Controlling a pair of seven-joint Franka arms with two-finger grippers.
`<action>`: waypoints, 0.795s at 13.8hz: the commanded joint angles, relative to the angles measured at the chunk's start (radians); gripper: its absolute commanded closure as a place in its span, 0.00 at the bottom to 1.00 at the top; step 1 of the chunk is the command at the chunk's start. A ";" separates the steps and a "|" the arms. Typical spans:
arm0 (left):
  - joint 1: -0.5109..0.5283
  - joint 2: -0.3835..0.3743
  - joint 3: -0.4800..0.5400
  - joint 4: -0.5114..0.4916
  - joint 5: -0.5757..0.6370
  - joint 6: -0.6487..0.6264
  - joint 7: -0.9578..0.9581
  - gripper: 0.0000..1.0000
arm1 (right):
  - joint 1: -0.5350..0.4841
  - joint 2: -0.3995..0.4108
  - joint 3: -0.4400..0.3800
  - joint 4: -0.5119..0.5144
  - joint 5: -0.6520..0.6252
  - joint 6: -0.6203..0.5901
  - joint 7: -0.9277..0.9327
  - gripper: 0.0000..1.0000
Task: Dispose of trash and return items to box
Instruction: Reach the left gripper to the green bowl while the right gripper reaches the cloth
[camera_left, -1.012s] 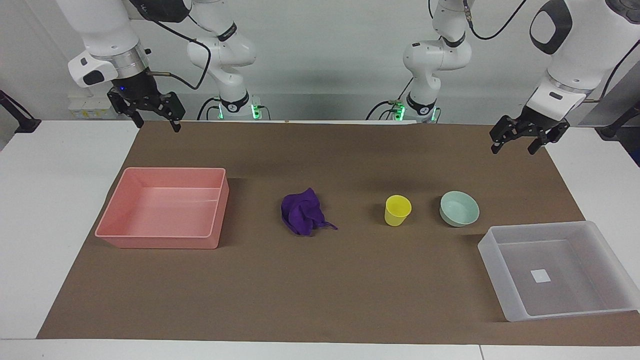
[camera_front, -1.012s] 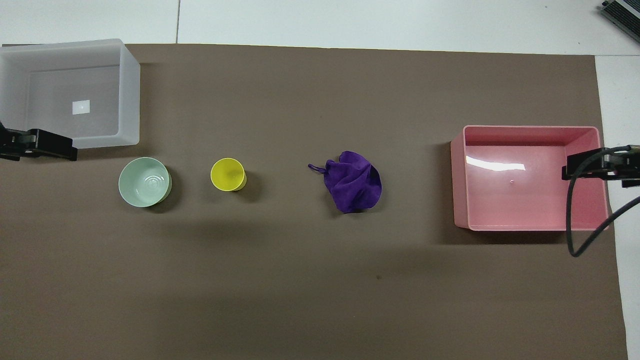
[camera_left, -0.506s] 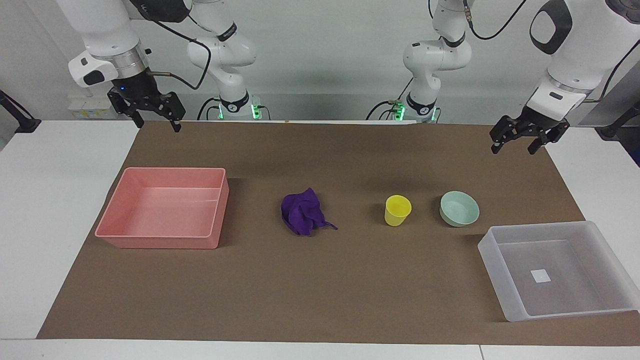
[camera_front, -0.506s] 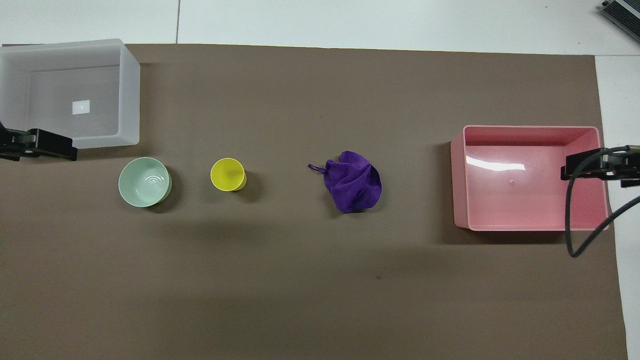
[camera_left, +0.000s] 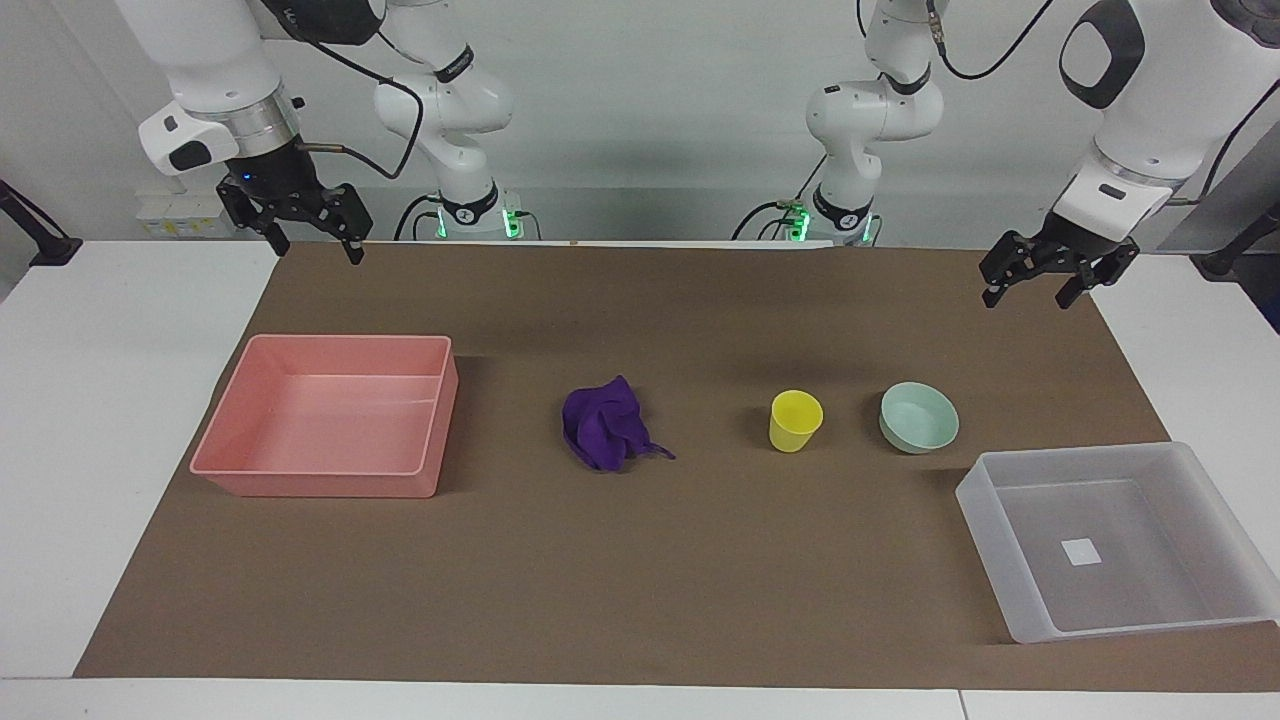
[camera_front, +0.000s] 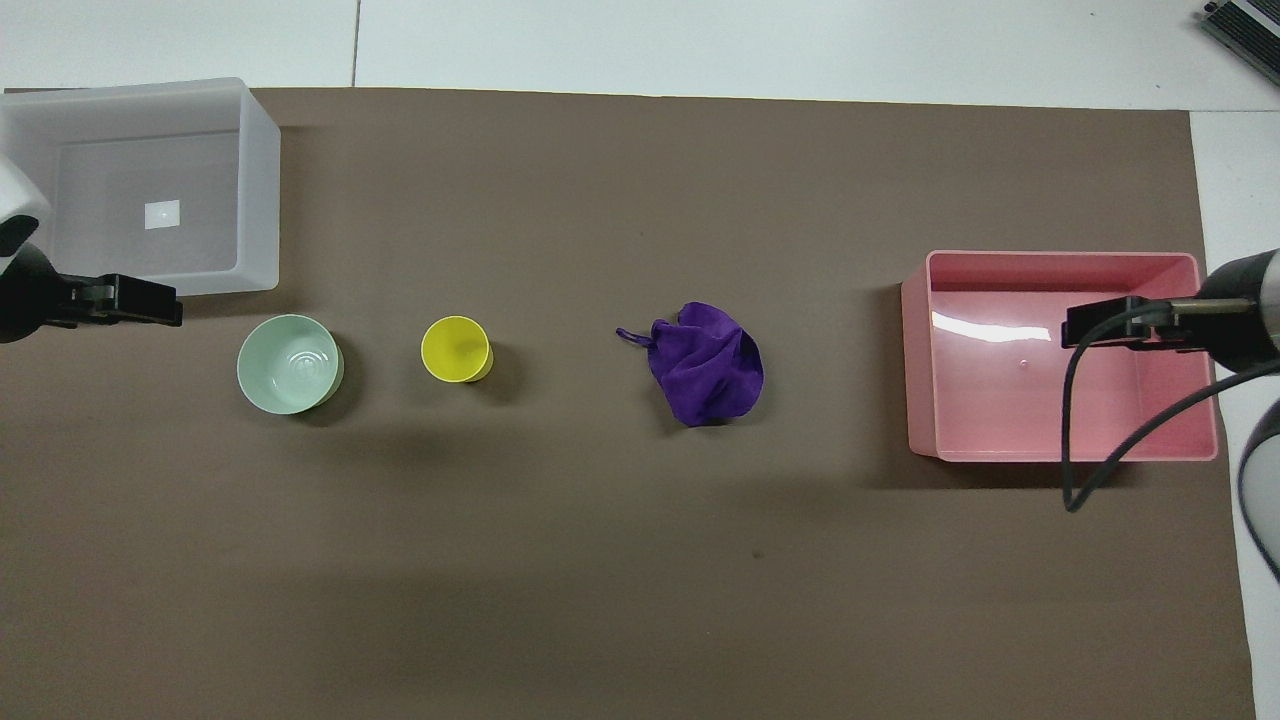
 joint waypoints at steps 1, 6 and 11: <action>0.020 -0.041 -0.008 -0.164 0.008 0.143 -0.008 0.00 | 0.065 -0.004 0.000 -0.072 0.010 0.076 0.001 0.00; 0.024 0.012 -0.010 -0.348 0.008 0.445 -0.013 0.00 | 0.230 0.154 0.000 -0.061 0.073 0.269 0.127 0.00; 0.012 0.120 -0.010 -0.398 0.008 0.622 -0.013 0.00 | 0.342 0.318 0.000 -0.061 0.092 0.495 0.222 0.00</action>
